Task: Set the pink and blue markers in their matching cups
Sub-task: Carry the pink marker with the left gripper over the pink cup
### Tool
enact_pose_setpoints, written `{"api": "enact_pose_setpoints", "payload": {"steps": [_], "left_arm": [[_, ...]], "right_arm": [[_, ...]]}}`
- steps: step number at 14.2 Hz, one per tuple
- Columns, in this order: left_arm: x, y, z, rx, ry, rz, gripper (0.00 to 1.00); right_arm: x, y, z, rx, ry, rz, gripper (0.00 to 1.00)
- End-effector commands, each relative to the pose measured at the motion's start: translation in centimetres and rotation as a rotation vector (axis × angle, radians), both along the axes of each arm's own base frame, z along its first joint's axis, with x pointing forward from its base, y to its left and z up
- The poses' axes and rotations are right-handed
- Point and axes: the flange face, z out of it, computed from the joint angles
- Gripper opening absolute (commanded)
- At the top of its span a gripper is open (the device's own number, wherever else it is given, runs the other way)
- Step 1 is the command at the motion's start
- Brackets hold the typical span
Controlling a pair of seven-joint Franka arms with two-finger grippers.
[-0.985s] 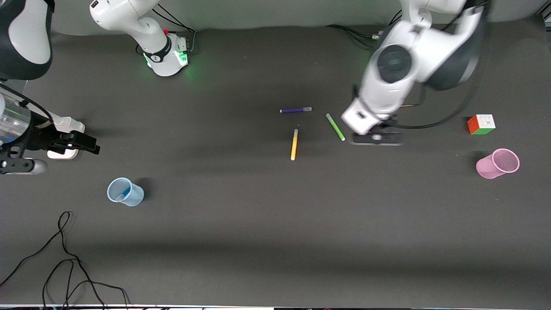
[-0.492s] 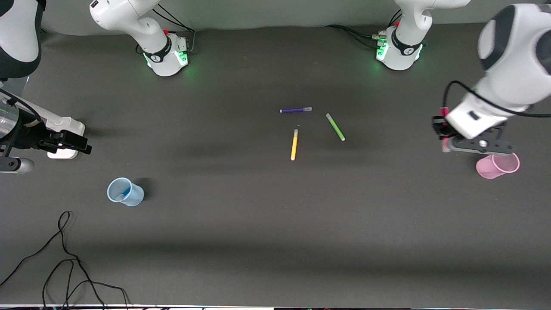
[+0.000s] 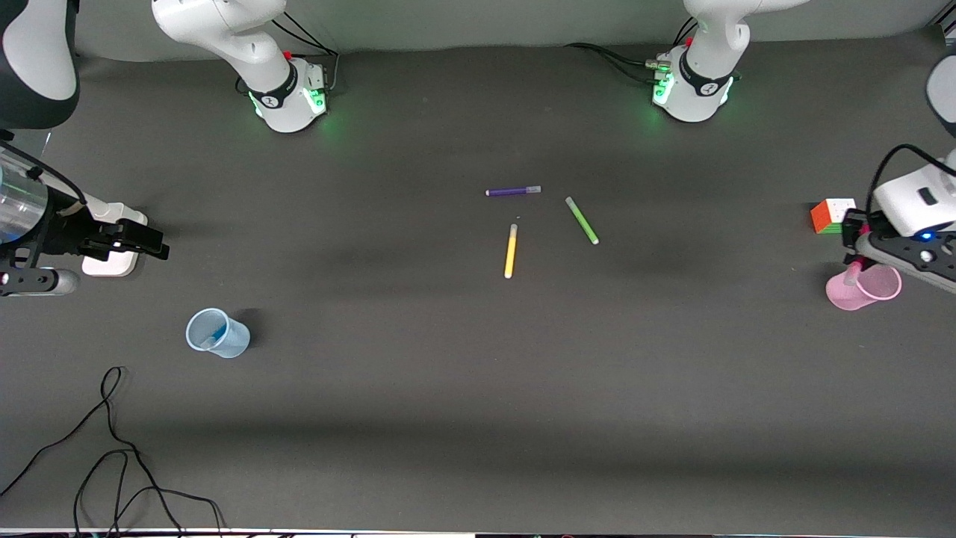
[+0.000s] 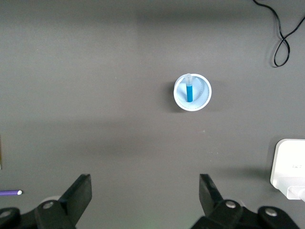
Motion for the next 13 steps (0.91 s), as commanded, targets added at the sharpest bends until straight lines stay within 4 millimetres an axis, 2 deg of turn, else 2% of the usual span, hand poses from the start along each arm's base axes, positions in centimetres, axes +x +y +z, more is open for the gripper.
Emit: {"api": "enact_pose_setpoints", "payload": {"steps": [1, 2, 4, 7, 10, 11, 13], "left_arm": [[-0.5, 3.1, -1.8, -0.103, -0.013, -0.090, 0.00], [-0.7, 5.2, -2.8, -0.147, -0.026, -0.130, 0.00], [-1.4, 9.4, -4.3, -0.227, -0.058, -0.237, 0.00], [-2.7, 14.3, -6.4, -0.278, -0.082, -0.331, 0.00], [-3.0, 18.1, -10.2, -0.353, -0.153, -0.490, 0.00], [-2.9, 18.8, -11.5, -0.369, -0.163, -0.533, 0.00], [-3.5, 21.3, -13.9, -0.412, -0.207, -0.566, 0.00]], "right_arm": [[-0.8, -0.9, 0.6, -0.011, -0.019, -0.027, 1.00], [-0.7, -1.4, 0.7, -0.007, -0.034, -0.035, 1.00], [-0.7, -1.2, 0.8, 0.001, -0.039, -0.028, 1.00], [-0.7, -1.1, 0.9, 0.003, -0.042, -0.030, 1.00], [-1.0, -1.5, 1.9, 0.004, -0.059, -0.036, 1.00], [-1.0, -1.7, 2.0, 0.009, -0.070, -0.040, 1.00], [-0.9, -1.4, 2.2, 0.009, -0.086, -0.037, 1.00]]}}
